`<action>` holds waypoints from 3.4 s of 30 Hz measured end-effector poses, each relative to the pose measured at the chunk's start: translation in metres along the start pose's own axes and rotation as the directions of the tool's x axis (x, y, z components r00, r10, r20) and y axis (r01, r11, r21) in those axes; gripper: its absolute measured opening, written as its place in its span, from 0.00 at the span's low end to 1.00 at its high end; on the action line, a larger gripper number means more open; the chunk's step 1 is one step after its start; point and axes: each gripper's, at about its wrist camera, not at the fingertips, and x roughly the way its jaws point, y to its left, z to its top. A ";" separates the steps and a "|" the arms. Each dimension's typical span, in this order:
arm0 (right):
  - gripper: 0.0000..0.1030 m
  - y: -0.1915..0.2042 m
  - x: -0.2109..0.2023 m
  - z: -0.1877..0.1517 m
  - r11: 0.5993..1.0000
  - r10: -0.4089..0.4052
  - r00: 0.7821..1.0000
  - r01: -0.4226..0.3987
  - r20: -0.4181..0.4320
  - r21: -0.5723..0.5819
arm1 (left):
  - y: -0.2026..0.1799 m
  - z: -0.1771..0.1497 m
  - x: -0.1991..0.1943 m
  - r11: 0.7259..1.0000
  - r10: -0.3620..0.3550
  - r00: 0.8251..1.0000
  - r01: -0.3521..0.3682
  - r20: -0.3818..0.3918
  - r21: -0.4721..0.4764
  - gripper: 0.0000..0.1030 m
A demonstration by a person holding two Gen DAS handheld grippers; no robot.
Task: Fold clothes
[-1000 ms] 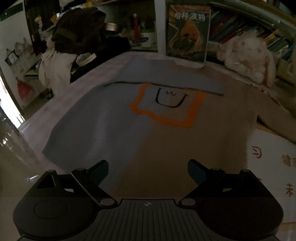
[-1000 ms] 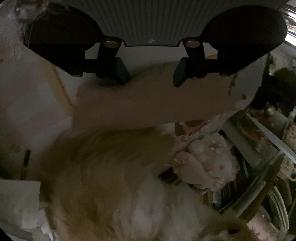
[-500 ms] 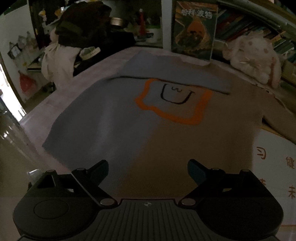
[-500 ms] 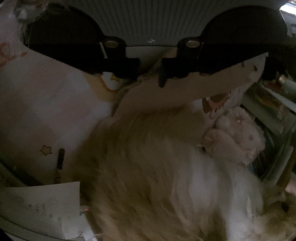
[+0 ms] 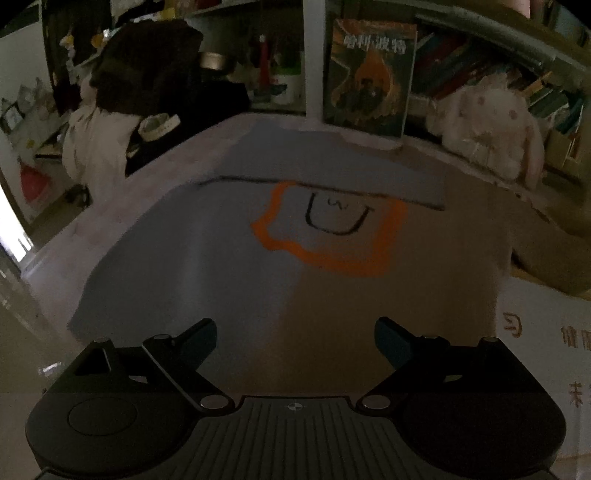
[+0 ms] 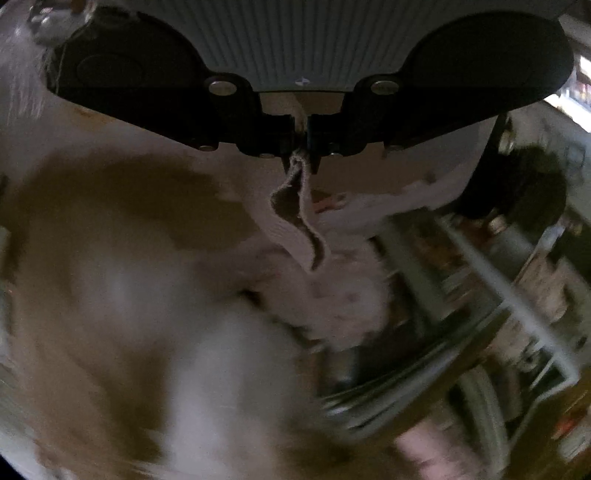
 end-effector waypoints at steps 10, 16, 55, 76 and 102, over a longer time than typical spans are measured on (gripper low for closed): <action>0.05 0.103 0.042 -0.004 0.988 0.026 0.999 -0.031 -0.035 -0.152 | 0.049 0.026 0.012 0.986 -0.101 0.990 0.087 0.096 0.144 0.92; 0.05 0.167 0.070 -0.007 0.984 0.025 1.000 -0.025 -0.003 -0.175 | 0.088 0.046 0.020 0.955 -0.178 0.973 0.135 0.146 0.265 0.92; 0.60 0.342 0.230 -0.099 0.929 -0.034 0.989 -0.022 -0.143 -0.369 | 0.209 0.067 0.058 0.918 -0.269 0.957 0.220 0.110 0.331 0.92; 0.75 0.199 0.039 -0.193 0.904 -0.383 0.921 0.358 -0.071 -0.235 | 0.179 0.066 0.070 0.881 -0.356 0.934 0.329 0.018 0.341 0.92; 0.40 0.179 0.001 -0.247 0.953 -0.240 0.952 0.193 -0.191 -0.236 | 0.228 0.029 0.056 0.944 -0.328 0.931 0.317 -0.159 -0.088 0.53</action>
